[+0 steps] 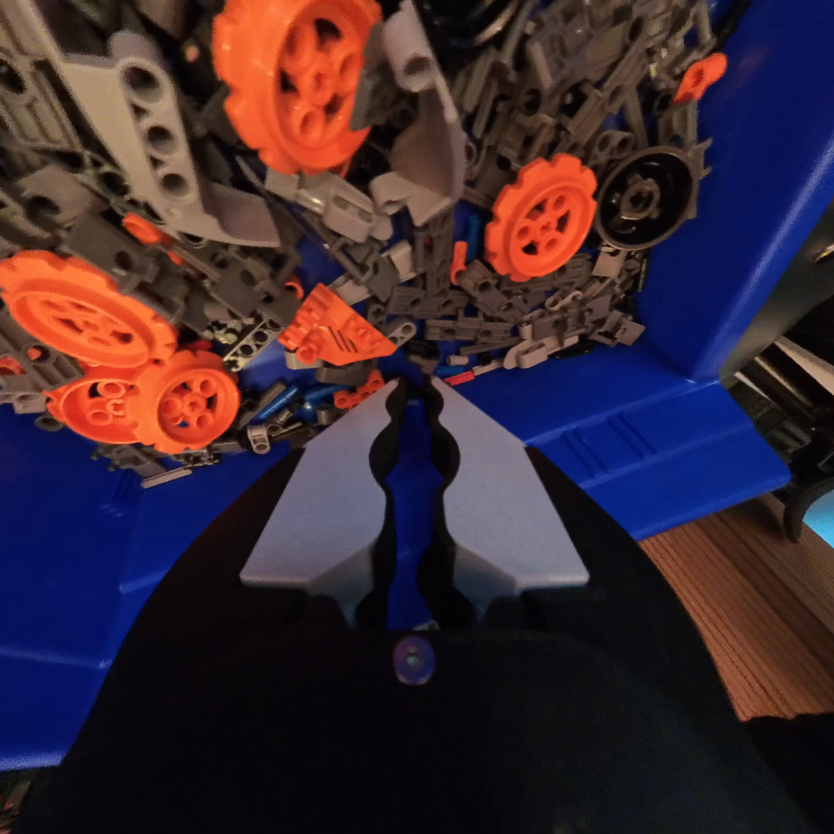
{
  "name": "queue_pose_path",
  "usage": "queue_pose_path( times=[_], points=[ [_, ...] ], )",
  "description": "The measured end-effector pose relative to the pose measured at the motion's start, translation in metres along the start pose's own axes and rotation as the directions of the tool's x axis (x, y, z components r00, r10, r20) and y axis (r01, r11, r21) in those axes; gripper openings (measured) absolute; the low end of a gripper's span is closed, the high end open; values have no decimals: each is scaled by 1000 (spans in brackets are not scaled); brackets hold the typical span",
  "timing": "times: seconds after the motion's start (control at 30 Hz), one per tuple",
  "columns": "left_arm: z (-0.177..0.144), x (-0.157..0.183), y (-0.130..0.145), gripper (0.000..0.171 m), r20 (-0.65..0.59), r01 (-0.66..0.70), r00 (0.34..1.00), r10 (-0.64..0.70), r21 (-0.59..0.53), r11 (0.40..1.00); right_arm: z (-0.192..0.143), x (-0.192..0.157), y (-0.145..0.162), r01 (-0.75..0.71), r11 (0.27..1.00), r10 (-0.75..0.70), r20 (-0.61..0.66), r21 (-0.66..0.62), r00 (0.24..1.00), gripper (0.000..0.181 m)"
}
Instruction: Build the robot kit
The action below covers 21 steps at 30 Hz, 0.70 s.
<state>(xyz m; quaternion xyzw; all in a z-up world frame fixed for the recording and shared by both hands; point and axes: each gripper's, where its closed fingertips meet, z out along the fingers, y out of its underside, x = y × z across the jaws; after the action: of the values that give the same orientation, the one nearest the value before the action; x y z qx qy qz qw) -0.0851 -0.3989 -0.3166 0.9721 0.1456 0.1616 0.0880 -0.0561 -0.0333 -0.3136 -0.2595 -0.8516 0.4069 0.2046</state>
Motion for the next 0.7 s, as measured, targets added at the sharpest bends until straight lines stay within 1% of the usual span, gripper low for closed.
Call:
queue_pose_path(
  times=[0.13,0.27,0.37,0.47,0.63,0.7],
  points=[
    [11,10,3,11,-9,-17,1000,16,-63,998,0,0,0,1,1000,-1,0,1,1000,18],
    [17,8,-1,14,4,-18,1000,18,-68,998,0,0,0,0,1000,0,-1,4,1000,18],
    [23,14,0,9,-30,-13,999,10,-90,996,-1,0,-1,0,1000,0,-2,5,1000,18],
    [22,13,0,8,-6,-22,1000,22,-96,995,-1,0,-1,-3,1000,3,-1,7,1000,18],
    [11,10,0,7,11,-20,1000,21,-50,999,-1,0,-1,-4,1000,4,0,12,1000,18],
    [-1,13,-3,7,-6,-24,1000,24,9,1000,-1,0,-2,-2,1000,2,0,14,1000,18]
  ],
)
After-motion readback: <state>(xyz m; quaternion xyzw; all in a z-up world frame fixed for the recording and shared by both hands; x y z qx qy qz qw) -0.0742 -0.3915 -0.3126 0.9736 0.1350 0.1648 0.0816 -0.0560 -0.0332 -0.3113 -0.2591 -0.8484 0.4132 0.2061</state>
